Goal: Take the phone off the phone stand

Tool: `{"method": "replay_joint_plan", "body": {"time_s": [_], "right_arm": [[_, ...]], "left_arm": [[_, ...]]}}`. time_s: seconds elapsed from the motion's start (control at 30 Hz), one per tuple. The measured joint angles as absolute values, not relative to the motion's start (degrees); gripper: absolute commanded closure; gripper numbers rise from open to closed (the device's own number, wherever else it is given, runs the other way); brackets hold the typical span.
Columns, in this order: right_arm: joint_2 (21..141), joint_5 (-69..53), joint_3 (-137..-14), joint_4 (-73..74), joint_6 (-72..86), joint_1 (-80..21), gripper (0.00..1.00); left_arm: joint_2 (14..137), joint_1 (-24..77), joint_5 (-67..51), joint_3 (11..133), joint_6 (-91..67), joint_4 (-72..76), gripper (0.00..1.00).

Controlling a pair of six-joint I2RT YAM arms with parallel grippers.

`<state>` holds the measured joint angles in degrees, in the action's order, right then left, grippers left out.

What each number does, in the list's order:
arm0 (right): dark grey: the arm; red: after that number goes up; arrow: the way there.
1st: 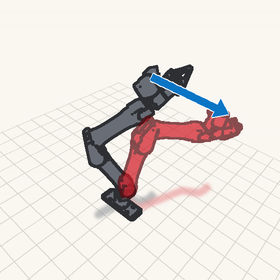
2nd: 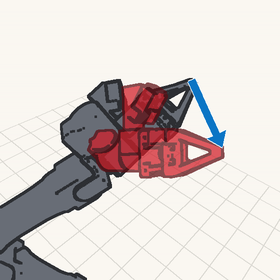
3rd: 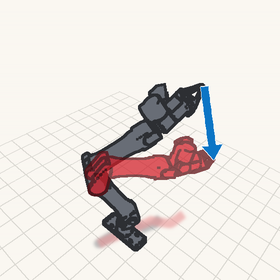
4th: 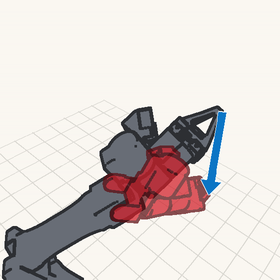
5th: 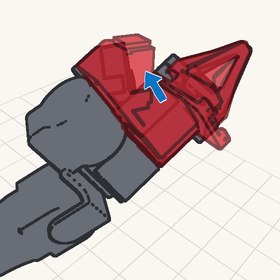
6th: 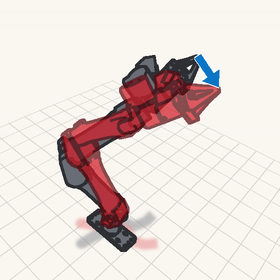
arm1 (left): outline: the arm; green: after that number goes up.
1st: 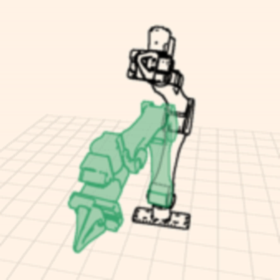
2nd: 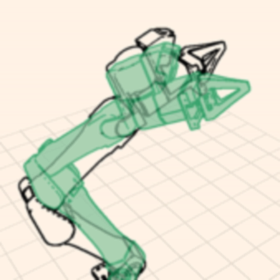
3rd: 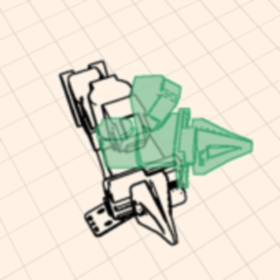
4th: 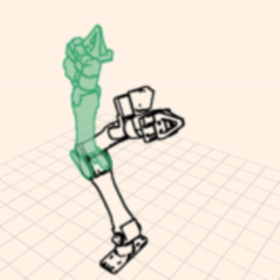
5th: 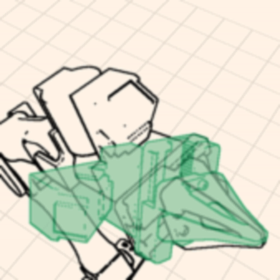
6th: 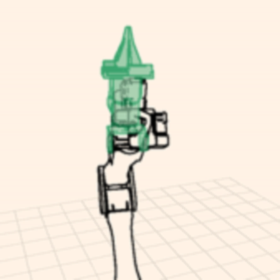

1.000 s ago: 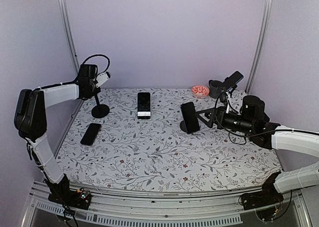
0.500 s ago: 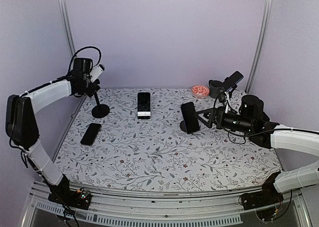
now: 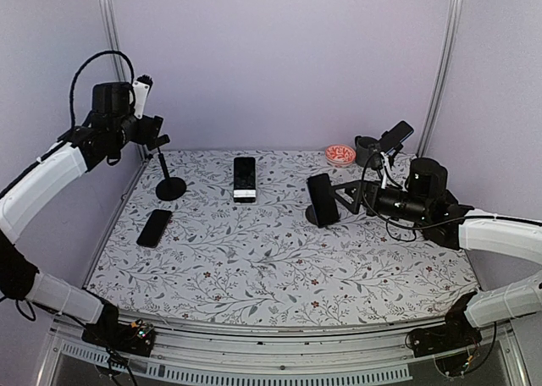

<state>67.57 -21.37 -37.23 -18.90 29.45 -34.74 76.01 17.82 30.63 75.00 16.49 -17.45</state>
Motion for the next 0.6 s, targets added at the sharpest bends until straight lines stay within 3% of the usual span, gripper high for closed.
{"method": "replay_joint_plan", "body": {"time_s": [0.23,0.6], "right_arm": [[67.55,-20.21,-38.24,-18.24,28.14,-34.57,0.0],[66.37,-18.35,-38.83,-16.95,27.16,-33.61,0.01]], "left_arm": [[73.63,26.63,29.06,74.98,6.7,-15.51,0.01],[88.84,34.68,26.2,76.07,-6.92,-13.87,0.01]]}}
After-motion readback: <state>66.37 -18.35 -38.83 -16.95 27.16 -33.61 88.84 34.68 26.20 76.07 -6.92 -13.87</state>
